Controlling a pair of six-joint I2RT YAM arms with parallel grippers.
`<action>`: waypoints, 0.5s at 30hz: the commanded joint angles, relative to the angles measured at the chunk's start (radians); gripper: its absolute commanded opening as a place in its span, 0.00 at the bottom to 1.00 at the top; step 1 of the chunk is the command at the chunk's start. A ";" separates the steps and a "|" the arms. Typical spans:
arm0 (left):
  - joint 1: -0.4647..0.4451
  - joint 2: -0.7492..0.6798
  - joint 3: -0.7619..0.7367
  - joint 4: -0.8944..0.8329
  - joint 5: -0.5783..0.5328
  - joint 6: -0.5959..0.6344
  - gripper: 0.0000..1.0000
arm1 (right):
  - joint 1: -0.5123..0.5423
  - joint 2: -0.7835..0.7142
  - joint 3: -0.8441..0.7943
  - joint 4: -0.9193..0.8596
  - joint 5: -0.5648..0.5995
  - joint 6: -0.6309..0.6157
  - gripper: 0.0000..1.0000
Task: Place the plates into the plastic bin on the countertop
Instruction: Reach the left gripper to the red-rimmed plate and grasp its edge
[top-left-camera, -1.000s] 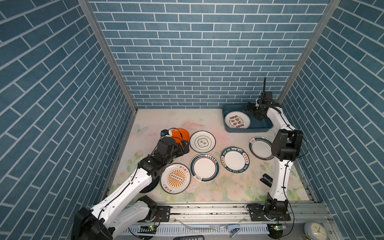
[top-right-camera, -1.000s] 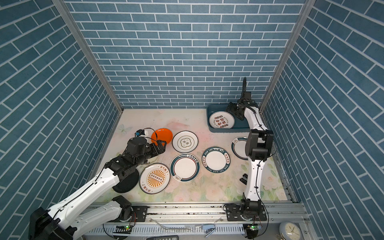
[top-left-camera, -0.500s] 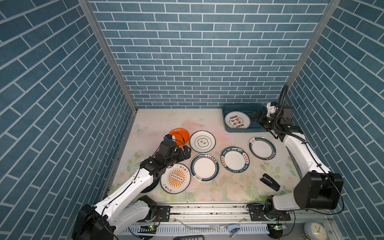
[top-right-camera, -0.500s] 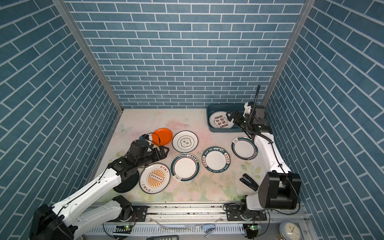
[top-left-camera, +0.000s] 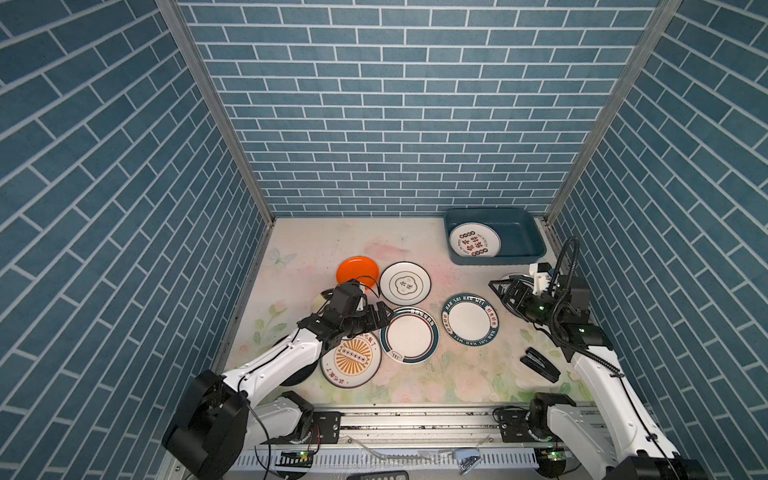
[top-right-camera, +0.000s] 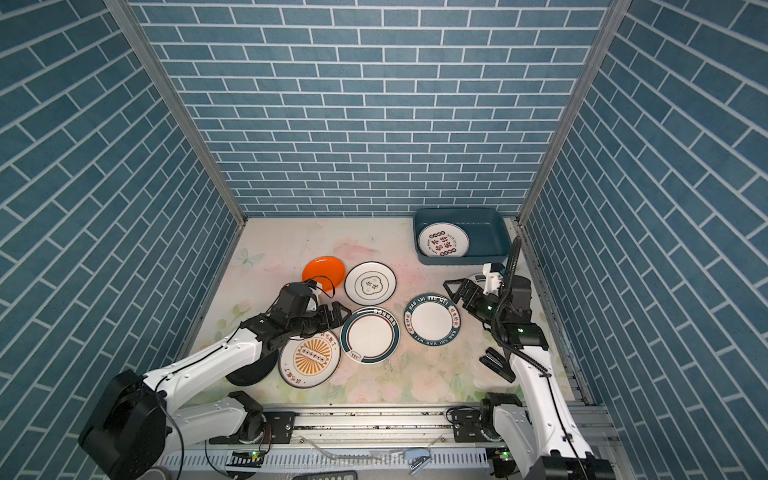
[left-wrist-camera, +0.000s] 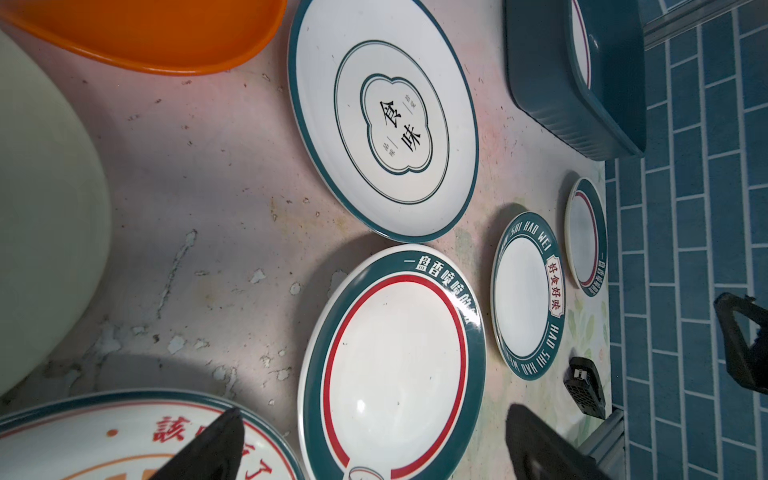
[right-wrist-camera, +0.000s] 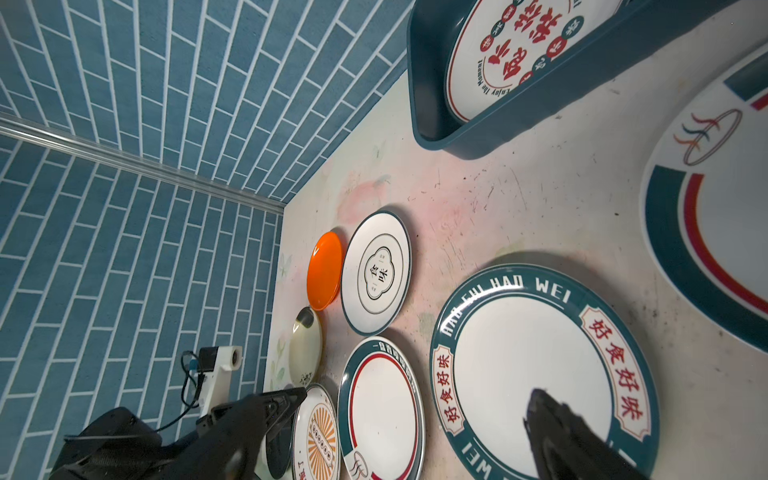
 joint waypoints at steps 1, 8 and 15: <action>0.005 0.065 0.038 0.020 0.027 0.059 1.00 | -0.002 -0.040 -0.029 -0.009 0.000 0.011 0.98; 0.005 0.202 0.101 0.000 0.068 0.138 0.96 | -0.002 -0.017 -0.042 0.018 -0.031 0.024 0.99; 0.005 0.259 0.149 -0.021 0.020 0.185 0.92 | -0.002 -0.029 -0.064 0.064 -0.019 0.053 0.99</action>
